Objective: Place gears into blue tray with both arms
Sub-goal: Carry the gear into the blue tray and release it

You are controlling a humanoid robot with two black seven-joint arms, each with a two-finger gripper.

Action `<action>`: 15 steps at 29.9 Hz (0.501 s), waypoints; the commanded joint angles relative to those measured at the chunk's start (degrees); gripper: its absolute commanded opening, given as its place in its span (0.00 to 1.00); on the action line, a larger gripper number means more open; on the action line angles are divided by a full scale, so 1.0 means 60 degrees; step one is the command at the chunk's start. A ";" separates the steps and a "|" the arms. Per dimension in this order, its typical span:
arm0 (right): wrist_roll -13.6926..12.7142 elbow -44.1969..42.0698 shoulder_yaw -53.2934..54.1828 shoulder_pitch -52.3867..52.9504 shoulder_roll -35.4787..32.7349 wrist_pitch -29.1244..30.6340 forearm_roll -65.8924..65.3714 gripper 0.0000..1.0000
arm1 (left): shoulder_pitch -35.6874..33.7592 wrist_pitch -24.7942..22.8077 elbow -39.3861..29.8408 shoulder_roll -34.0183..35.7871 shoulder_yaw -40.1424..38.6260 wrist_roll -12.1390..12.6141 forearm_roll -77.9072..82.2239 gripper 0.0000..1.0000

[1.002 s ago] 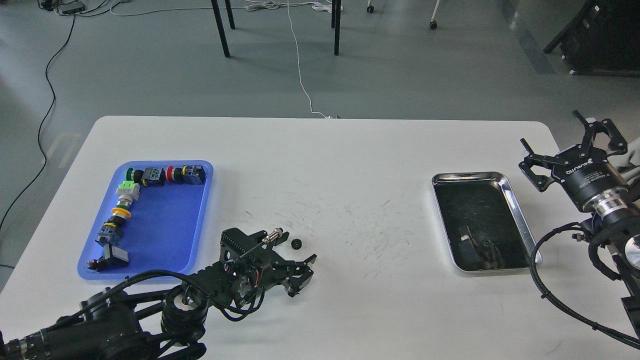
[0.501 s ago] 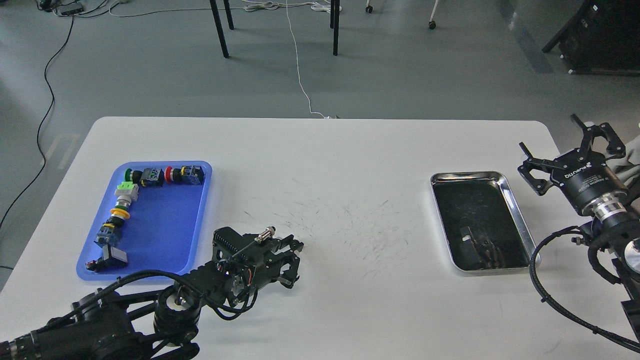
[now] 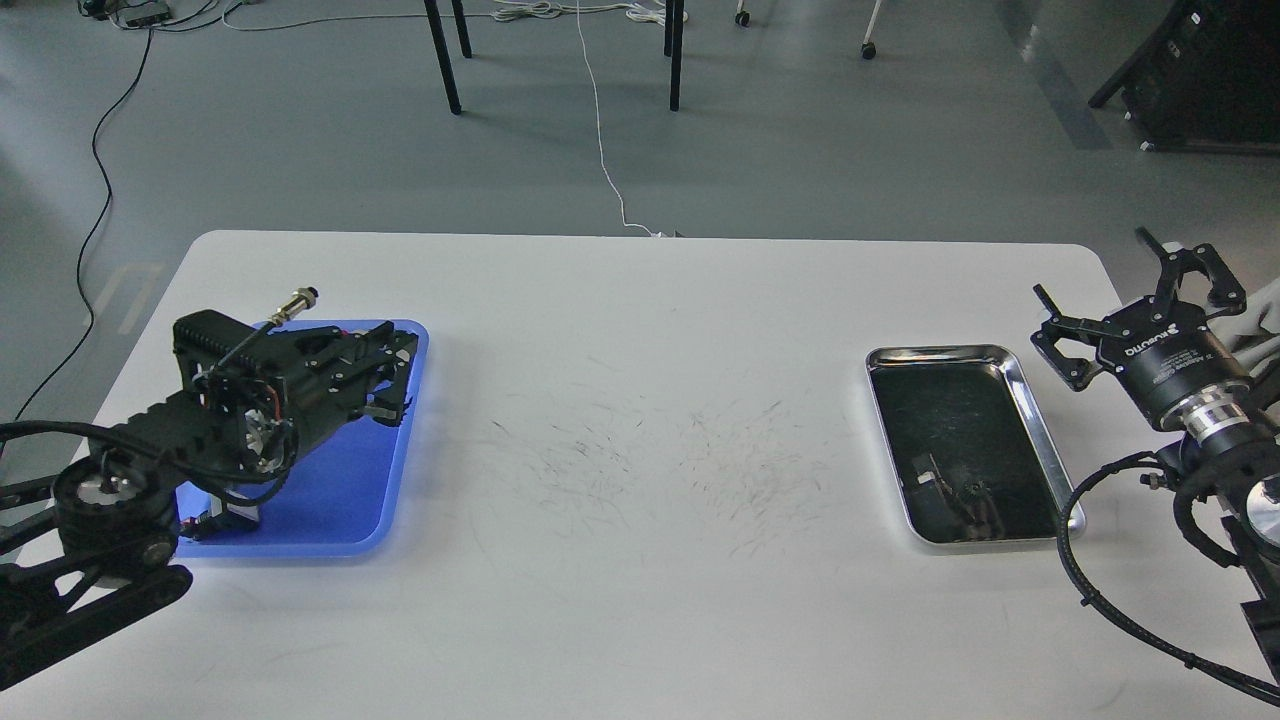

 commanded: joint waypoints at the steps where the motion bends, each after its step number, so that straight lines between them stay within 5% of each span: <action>1: 0.0001 -0.0014 -0.0020 0.0013 0.0000 -0.0008 -0.0015 0.99 | 0.0502 0.0641 0.0780 0.0074 0.0055 -0.0120 -0.0770 0.11; 15: 0.0001 -0.0073 -0.0123 -0.0002 -0.0029 0.0050 -0.0044 0.99 | 0.0913 0.0773 0.3095 -0.1772 0.0040 -0.0765 -0.0829 0.14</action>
